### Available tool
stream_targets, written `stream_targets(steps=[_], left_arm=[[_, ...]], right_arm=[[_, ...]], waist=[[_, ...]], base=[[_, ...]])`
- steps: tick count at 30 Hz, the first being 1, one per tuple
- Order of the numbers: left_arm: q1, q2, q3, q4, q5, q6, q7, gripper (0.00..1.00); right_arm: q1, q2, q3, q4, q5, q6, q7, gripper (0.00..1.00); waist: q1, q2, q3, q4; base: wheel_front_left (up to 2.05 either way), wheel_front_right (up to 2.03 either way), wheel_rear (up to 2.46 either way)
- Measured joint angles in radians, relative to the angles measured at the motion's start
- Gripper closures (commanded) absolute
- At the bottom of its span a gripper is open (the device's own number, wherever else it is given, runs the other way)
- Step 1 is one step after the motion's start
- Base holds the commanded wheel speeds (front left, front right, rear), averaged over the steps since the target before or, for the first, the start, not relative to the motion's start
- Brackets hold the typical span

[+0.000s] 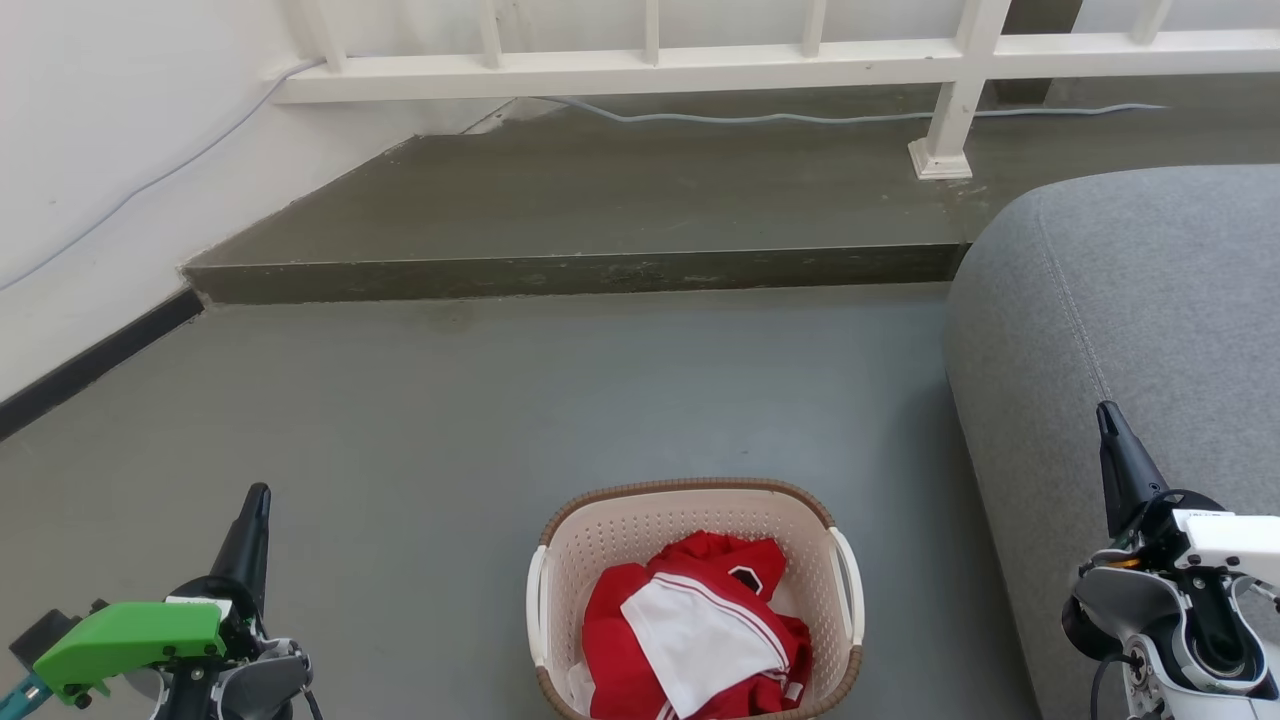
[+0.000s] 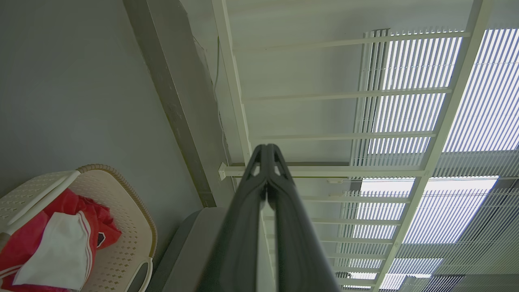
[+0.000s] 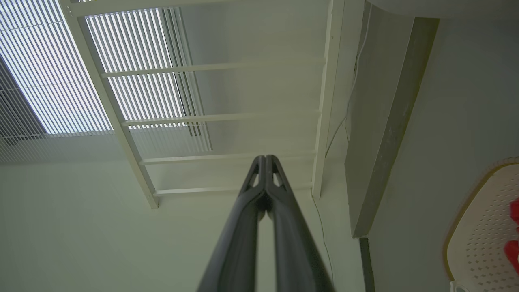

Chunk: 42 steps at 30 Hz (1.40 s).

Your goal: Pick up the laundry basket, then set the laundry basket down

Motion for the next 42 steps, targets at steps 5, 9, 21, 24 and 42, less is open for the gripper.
stream_targets(steps=[5, 9, 21, 24, 42], left_arm=[[0.0, 0.0, 0.0, 0.0, 0.0, 0.0, 0.0, 1.0], [0.0, 0.0, 0.0, 0.0, 0.0, 0.0, 0.0, 1.0], [0.0, 0.0, 0.0, 0.0, 0.0, 0.0, 0.0, 1.0], [0.0, 0.0, 0.0, 0.0, 0.0, 0.0, 0.0, 1.0], [0.0, 0.0, 0.0, 0.0, 0.0, 0.0, 0.0, 1.0]], right_arm=[[0.0, 0.0, 0.0, 0.0, 0.0, 0.0, 0.0, 1.0], [0.0, 0.0, 0.0, 0.0, 0.0, 0.0, 0.0, 1.0], [0.0, 0.0, -0.001, 0.0, 0.0, 0.0, 0.0, 1.0], [0.0, 0.0, -0.001, 0.0, 0.0, 0.0, 0.0, 1.0], [0.0, 0.001, -0.002, 0.0, 0.0, 0.0, 0.001, 1.0]], waist=[[0.0, 0.0, 0.0, 0.0], [0.0, 0.0, 0.0, 0.0], [0.0, 0.0, 0.0, 0.0], [0.0, 0.0, 0.0, 0.0], [0.0, 0.0, 0.0, 0.0]], base=[[0.0, 0.0, 0.0], [0.0, 0.0, 0.0], [0.0, 0.0, 0.0], [0.0, 0.0, 0.0], [0.0, 0.0, 0.0]])
